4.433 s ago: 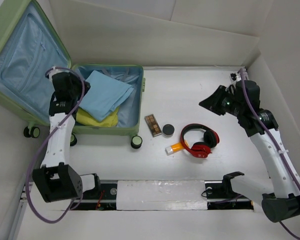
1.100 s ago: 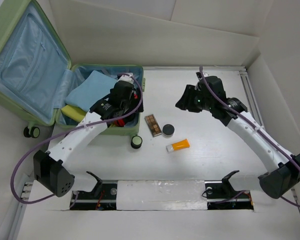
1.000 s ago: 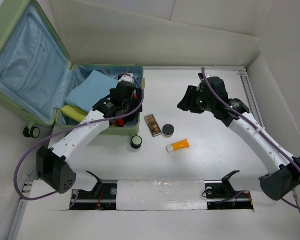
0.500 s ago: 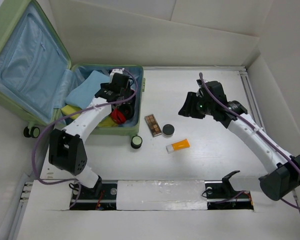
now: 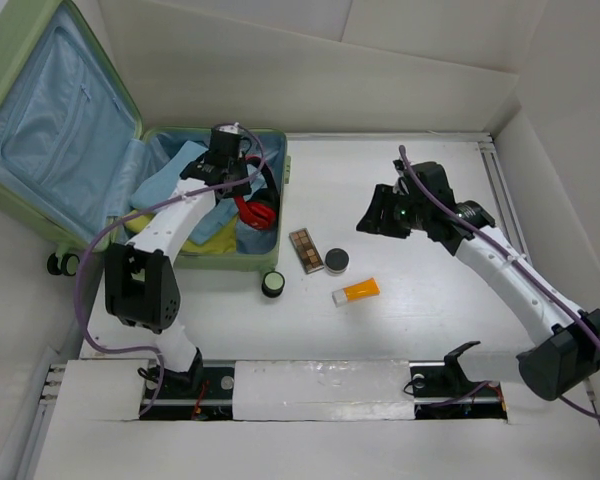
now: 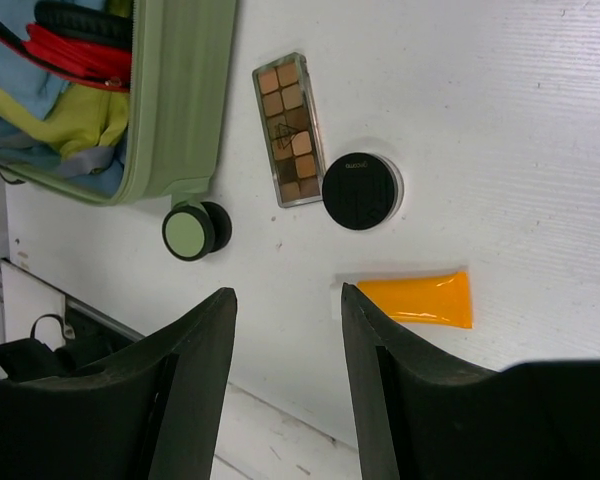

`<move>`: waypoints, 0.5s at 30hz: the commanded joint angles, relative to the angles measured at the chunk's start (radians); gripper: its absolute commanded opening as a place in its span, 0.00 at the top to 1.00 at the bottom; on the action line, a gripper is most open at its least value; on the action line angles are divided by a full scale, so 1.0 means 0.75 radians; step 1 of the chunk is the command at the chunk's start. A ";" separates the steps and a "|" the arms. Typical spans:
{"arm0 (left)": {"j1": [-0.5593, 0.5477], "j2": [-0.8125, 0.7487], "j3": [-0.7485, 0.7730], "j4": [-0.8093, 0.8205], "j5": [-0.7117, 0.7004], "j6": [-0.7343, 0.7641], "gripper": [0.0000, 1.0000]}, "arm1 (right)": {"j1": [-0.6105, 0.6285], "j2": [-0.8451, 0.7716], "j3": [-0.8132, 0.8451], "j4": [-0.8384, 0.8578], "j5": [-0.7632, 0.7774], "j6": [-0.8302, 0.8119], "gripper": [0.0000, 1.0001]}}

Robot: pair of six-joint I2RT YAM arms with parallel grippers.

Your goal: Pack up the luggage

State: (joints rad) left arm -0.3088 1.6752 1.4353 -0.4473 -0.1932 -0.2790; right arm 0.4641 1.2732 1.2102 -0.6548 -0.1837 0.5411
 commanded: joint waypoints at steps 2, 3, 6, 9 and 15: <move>0.131 -0.109 0.113 0.091 0.419 -0.106 1.00 | -0.009 0.027 0.043 0.039 -0.021 -0.018 0.48; 0.174 -0.109 0.081 0.091 0.472 -0.139 1.00 | 0.003 0.027 0.043 0.039 -0.021 -0.018 0.48; 0.289 -0.060 0.044 0.089 0.530 -0.139 1.00 | 0.003 0.041 0.057 0.039 -0.033 -0.018 0.48; 0.316 0.016 0.011 0.071 0.497 -0.127 1.00 | 0.003 0.069 0.070 0.039 -0.033 -0.018 0.48; 0.316 -0.065 -0.083 0.107 0.368 -0.158 0.25 | 0.015 0.082 0.082 0.039 -0.033 -0.018 0.48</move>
State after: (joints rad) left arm -0.0658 1.6909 1.3960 -0.4152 0.1055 -0.3622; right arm 0.4667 1.3373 1.2221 -0.6537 -0.1959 0.5404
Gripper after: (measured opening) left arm 0.613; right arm 0.523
